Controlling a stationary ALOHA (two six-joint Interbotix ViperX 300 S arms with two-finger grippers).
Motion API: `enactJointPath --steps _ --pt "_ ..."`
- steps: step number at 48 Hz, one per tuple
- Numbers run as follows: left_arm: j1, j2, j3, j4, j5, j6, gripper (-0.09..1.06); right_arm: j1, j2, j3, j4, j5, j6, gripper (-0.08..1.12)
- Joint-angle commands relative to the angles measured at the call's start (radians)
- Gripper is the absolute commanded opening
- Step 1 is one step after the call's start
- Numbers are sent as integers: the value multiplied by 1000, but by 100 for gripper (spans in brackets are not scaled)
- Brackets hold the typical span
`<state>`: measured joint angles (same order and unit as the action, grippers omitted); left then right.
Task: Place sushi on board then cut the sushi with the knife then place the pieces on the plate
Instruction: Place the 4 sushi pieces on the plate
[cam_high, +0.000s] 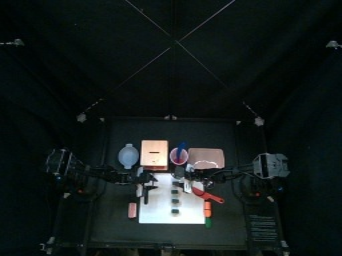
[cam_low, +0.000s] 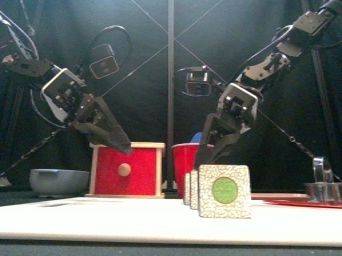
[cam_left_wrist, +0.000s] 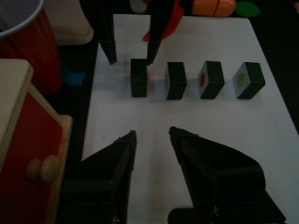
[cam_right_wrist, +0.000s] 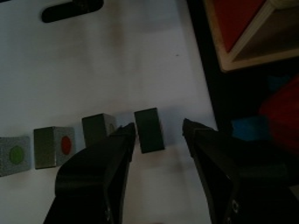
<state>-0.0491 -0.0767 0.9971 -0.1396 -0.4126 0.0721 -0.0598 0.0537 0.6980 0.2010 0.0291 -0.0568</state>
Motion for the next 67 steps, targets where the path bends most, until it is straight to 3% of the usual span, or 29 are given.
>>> enactJointPath --steps 1,16,28,39,55,67 --pt "3 -6 -11 -2 -2 2 76 3 -3 -35 0 8 0 83" --pt "3 -5 -5 -2 -2 -2 76 23 55 -57 0 14 2 78" --pt "3 -5 -5 -2 -2 -3 76 20 40 -51 3 14 2 60" --pt "3 -5 -3 -3 -2 -3 76 0 -66 18 25 57 3 60" --pt "3 -3 -3 -3 -2 -3 76 -149 -291 170 43 92 2 60" --pt "5 5 -8 -3 -2 -3 76 -284 -299 183 29 112 0 60"
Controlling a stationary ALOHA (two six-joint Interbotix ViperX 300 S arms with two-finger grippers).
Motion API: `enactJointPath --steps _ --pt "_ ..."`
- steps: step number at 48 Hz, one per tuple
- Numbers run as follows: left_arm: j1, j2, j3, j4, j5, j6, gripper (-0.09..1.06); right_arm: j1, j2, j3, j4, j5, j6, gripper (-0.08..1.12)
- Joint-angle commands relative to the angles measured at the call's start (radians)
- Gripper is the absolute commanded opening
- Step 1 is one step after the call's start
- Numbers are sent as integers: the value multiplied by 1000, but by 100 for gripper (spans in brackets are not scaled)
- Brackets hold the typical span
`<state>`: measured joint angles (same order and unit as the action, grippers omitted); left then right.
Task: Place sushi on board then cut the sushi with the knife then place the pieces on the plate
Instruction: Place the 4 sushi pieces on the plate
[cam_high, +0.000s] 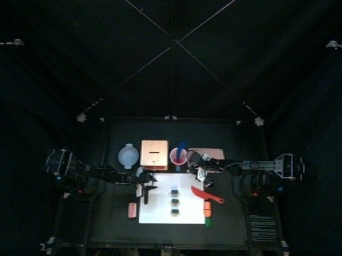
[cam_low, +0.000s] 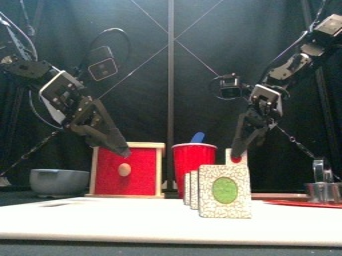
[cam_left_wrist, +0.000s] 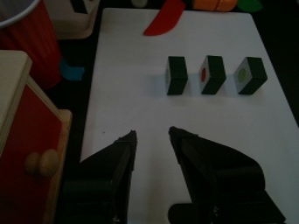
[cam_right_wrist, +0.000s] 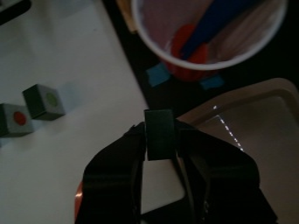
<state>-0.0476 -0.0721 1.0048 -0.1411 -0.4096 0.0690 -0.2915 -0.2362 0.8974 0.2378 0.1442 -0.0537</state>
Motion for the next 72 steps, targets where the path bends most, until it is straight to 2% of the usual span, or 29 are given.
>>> enactJointPath --steps 1,8,17,25,32,42,50,58,72 --pt "3 0 -15 -2 -5 0 76 -61 2 -21 -9 -2 -3 60" --pt "2 0 -15 -2 -5 0 76 -107 74 -48 -37 23 -3 63" --pt "2 2 -12 -2 -5 -3 76 -143 147 -77 -87 67 -2 78" --pt "2 2 -12 -2 -5 -2 76 -141 143 -91 -95 95 -2 88" --pt "2 2 -14 -2 -5 -3 76 -84 121 -101 -84 109 0 89" --pt "2 2 -15 -2 -5 -3 76 109 107 -149 -57 135 0 89" --pt "2 2 -14 -17 -5 -2 76 232 120 -196 0 114 0 89" --pt "2 2 -14 -25 -5 0 76 284 147 -219 35 46 -2 89" --pt "0 0 -15 -28 -5 -2 76 296 221 -242 38 -17 -2 89"
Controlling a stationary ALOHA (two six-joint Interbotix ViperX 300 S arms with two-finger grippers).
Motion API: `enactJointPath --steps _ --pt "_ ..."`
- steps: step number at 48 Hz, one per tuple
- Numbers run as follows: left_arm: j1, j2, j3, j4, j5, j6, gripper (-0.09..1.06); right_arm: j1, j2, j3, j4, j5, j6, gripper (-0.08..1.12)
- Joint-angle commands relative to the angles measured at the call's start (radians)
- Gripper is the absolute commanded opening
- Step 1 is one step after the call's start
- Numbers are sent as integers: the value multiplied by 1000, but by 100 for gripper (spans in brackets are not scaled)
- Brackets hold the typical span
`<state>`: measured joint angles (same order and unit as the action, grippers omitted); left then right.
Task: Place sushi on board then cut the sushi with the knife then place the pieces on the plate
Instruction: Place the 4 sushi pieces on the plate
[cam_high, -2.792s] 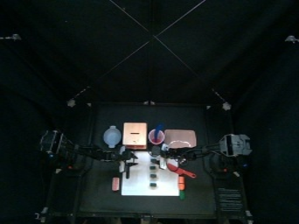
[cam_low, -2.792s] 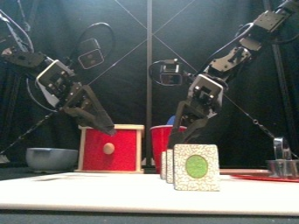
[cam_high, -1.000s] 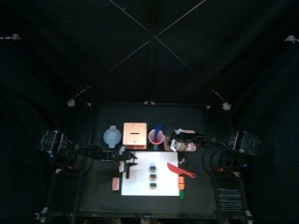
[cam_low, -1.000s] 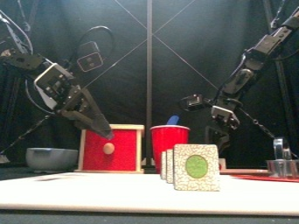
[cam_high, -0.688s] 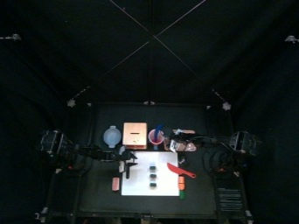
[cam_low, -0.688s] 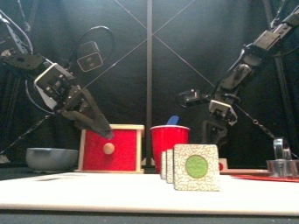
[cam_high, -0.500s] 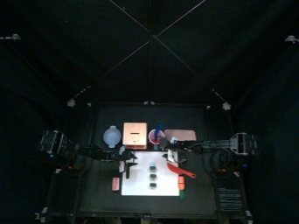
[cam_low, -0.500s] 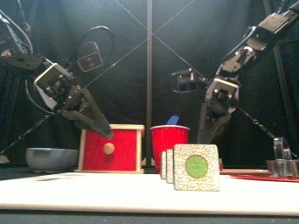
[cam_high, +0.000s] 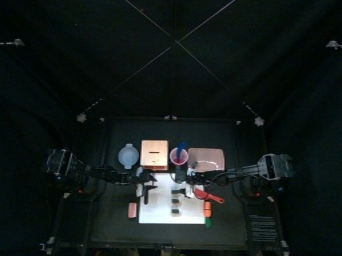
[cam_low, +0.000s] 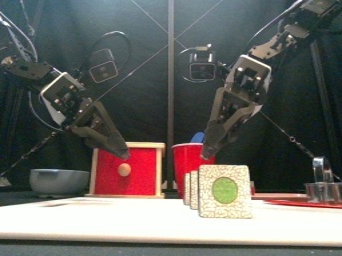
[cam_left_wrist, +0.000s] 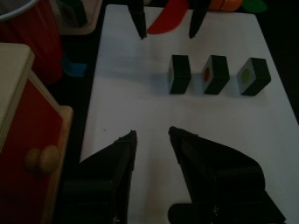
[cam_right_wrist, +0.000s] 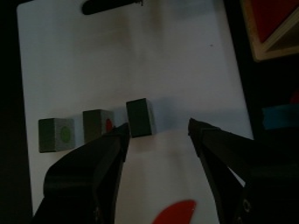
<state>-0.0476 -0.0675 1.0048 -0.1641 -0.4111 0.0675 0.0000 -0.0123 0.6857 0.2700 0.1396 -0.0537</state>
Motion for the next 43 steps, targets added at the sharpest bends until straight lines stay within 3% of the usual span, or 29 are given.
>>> enactJointPath --steps 1,30,43 --pt "0 -3 -15 -6 -3 0 76 8 0 -34 6 -14 -2 89" --pt "0 -3 -11 -11 -3 2 76 44 117 -86 15 -15 -3 87" --pt "0 -3 -11 -9 -3 2 76 40 133 -87 8 -8 0 59"
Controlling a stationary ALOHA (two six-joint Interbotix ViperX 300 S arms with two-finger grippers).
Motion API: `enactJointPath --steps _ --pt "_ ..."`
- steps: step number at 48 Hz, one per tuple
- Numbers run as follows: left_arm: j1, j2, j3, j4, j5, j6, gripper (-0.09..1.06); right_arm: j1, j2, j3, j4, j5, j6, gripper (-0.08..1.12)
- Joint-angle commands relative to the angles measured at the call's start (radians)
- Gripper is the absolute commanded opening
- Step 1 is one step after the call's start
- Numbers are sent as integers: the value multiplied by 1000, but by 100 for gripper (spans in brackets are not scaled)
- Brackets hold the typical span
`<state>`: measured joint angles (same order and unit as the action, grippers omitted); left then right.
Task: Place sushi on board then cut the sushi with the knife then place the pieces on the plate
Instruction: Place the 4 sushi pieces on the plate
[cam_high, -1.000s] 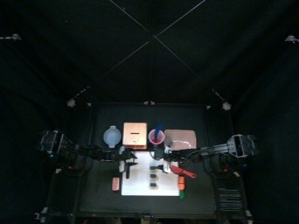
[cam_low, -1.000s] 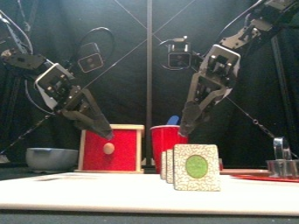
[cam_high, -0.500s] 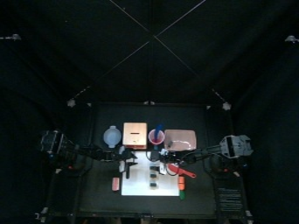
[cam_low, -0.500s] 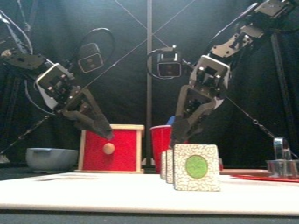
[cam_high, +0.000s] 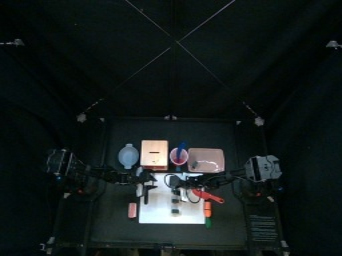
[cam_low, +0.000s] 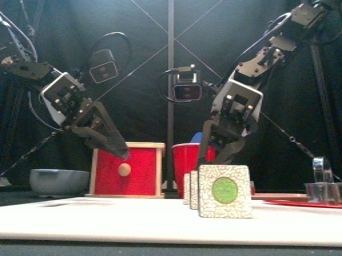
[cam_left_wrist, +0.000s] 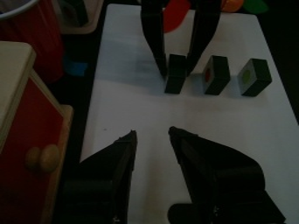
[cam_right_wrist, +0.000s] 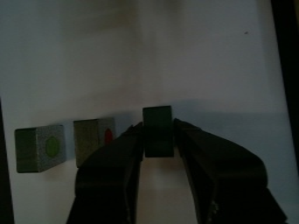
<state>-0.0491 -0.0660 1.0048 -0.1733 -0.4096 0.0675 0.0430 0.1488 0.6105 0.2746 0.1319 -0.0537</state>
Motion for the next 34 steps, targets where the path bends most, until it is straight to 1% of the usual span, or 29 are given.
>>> enactJointPath --steps 1,3,8,15,24,34 --pt "2 -5 -11 -2 -5 2 76 -3 -32 -9 5 2 0 57" --pt "2 -5 -9 0 -5 2 76 -5 -41 -3 8 9 0 55" --pt "2 -5 -9 -2 -5 2 76 -15 -97 32 17 35 2 56" --pt "2 -5 -11 -2 -5 0 76 -83 -210 117 29 57 2 56" --pt "2 -5 -14 -2 -5 0 76 -193 -362 245 31 78 2 56" --pt "3 -5 -17 -2 -5 2 76 -367 -514 374 -20 83 0 56"
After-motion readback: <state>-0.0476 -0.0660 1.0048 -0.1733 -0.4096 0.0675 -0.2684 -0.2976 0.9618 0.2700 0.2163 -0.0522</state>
